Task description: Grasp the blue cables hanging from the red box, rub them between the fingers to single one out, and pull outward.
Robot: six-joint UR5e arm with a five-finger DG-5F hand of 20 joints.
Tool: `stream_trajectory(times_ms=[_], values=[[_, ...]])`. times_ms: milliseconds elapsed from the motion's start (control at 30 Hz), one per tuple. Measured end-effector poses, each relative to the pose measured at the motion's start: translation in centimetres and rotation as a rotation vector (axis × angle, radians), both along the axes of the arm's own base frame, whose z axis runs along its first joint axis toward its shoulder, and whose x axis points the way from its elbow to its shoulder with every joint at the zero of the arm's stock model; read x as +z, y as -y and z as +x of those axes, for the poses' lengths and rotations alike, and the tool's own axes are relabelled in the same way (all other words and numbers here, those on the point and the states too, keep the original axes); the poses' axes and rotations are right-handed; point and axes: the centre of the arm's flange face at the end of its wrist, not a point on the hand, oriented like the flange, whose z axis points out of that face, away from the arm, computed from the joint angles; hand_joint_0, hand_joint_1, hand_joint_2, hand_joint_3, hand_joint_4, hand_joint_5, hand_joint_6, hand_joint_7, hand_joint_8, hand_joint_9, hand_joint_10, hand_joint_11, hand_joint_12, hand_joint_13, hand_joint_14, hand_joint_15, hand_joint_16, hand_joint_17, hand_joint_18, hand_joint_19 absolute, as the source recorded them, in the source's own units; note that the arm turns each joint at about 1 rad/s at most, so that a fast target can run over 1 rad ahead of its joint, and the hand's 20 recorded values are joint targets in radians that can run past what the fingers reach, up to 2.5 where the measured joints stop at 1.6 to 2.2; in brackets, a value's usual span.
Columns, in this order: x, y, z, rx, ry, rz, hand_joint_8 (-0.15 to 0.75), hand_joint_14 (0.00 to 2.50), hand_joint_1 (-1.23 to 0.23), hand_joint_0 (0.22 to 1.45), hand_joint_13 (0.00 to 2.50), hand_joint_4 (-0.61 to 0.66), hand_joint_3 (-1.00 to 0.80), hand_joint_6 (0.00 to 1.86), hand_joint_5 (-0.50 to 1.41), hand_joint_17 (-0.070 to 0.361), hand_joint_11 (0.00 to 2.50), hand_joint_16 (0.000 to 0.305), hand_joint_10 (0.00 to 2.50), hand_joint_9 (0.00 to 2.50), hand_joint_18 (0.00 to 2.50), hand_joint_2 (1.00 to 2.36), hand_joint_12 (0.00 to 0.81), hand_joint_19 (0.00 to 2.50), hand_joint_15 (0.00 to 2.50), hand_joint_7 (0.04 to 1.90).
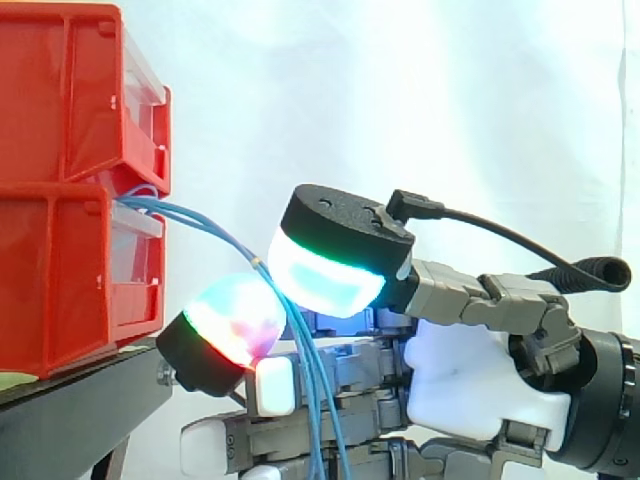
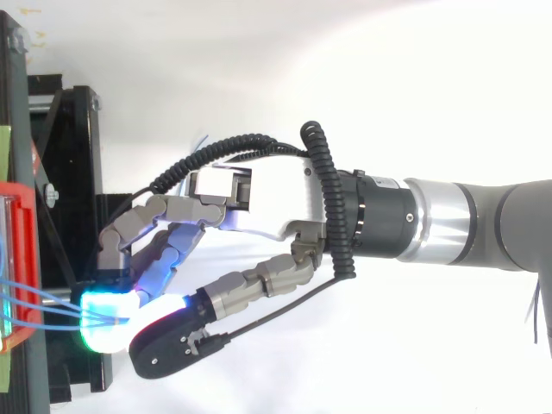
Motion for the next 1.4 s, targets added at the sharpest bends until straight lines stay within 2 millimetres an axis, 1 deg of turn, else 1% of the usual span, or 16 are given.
stream_trajectory(times_ms=[167,300,667,800,900,1033,1200,1267,1400], values=[[0.0,0.0,0.0,0.000,0.000,0.001,0.304,0.01,-0.68,0.59,0.77,0.18,-0.29,0.85,-0.16,0.099,0.55,0.044,0.02,0.97,0.71,1.01,0.345,0.55,0.37,0.87],[0.0,0.0,0.0,0.000,0.001,0.001,0.309,0.01,-0.67,0.57,0.78,0.18,-0.38,0.82,-0.15,0.100,0.55,0.045,0.02,0.99,0.72,1.01,0.350,0.55,0.37,0.89],[0.3,0.0,0.2,0.001,0.006,0.001,0.311,0.01,-0.66,0.56,0.81,0.19,-0.47,0.78,-0.13,0.101,0.56,0.045,0.02,1.02,0.74,1.00,0.354,0.56,0.37,0.92],[0.5,0.0,0.2,-0.001,0.009,0.002,0.310,0.02,-0.67,0.56,0.81,0.19,-0.48,0.71,-0.11,0.101,0.55,0.045,0.02,1.02,0.74,1.00,0.353,0.56,0.38,1.02],[0.6,0.0,0.3,-0.003,0.010,0.003,0.310,0.01,-0.68,0.56,0.82,0.19,-0.47,0.70,-0.11,0.101,0.55,0.045,0.02,1.03,0.75,1.00,0.351,0.57,0.38,1.05],[1.0,0.2,0.5,-0.006,0.004,0.008,0.306,0.01,-0.70,0.59,0.82,0.16,-0.38,0.76,-0.12,0.099,0.56,0.044,0.02,1.03,0.74,1.01,0.347,0.56,0.38,1.00],[1.7,0.5,0.7,-0.005,-0.049,0.014,0.304,0.01,-0.69,0.61,0.82,0.16,-0.33,0.79,-0.13,0.098,0.56,0.044,0.02,1.02,0.74,1.01,0.348,0.57,0.38,0.97],[1.7,0.6,0.6,-0.003,-0.083,0.014,0.305,0.01,-0.69,0.61,0.82,0.15,-0.31,0.80,-0.13,0.099,0.56,0.044,0.02,1.02,0.74,1.01,0.348,0.57,0.38,0.99],[1.4,0.7,0.3,-0.002,-0.135,0.011,0.306,0.01,-0.70,0.61,0.81,0.14,-0.24,0.83,-0.15,0.099,0.57,0.044,0.02,1.02,0.74,1.02,0.348,0.57,0.38,0.96]])
